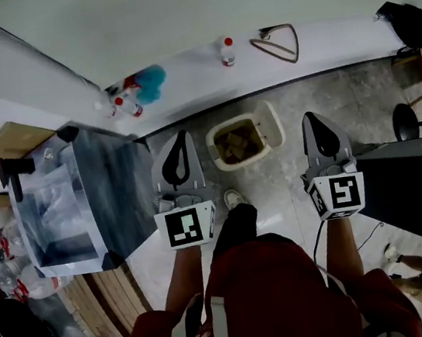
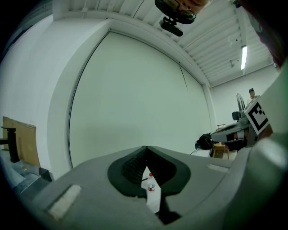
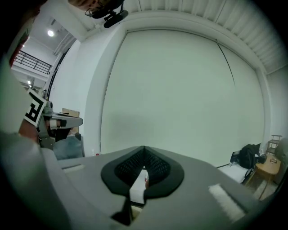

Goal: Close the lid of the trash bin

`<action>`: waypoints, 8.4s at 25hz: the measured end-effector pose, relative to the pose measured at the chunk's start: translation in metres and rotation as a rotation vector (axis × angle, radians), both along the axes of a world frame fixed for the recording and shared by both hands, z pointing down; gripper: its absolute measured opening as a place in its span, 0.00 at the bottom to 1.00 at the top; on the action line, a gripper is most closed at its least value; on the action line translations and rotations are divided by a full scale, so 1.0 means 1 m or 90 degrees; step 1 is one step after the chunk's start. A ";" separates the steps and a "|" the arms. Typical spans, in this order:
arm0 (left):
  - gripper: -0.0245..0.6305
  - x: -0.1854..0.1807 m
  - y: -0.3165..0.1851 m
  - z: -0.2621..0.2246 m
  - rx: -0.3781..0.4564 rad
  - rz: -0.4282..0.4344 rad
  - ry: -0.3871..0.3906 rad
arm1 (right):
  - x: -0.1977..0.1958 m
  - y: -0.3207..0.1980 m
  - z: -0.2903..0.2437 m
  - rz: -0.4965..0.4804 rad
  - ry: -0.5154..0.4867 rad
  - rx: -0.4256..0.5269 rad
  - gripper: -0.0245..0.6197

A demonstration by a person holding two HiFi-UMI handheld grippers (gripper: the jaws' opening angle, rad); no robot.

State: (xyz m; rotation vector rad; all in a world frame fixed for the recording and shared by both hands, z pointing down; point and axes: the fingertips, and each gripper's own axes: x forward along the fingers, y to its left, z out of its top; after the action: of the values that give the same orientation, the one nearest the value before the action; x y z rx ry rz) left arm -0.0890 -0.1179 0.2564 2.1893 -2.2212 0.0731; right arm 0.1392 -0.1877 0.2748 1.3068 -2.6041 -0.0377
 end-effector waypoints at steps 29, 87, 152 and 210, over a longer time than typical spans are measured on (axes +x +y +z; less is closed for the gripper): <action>0.04 0.066 -0.062 0.168 -0.153 -0.080 0.041 | 0.012 -0.066 0.253 -0.165 0.090 -0.336 0.17; 0.04 -0.030 0.066 0.342 -0.294 -0.252 0.146 | -0.137 0.061 0.455 -0.451 0.316 -0.527 0.37; 0.04 -0.060 0.052 0.310 -0.301 -0.218 0.117 | -0.136 0.056 0.458 -0.407 0.387 -0.533 0.40; 0.04 0.035 -0.051 -0.129 0.170 -0.228 -0.138 | -0.026 -0.124 -0.138 -0.264 -0.147 0.217 0.14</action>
State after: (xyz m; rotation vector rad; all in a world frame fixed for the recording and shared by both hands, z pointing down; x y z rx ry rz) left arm -0.0539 -0.1685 0.1273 1.9324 -2.8598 0.0082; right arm 0.1132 -0.3121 0.1363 0.8749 -3.1317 -0.4409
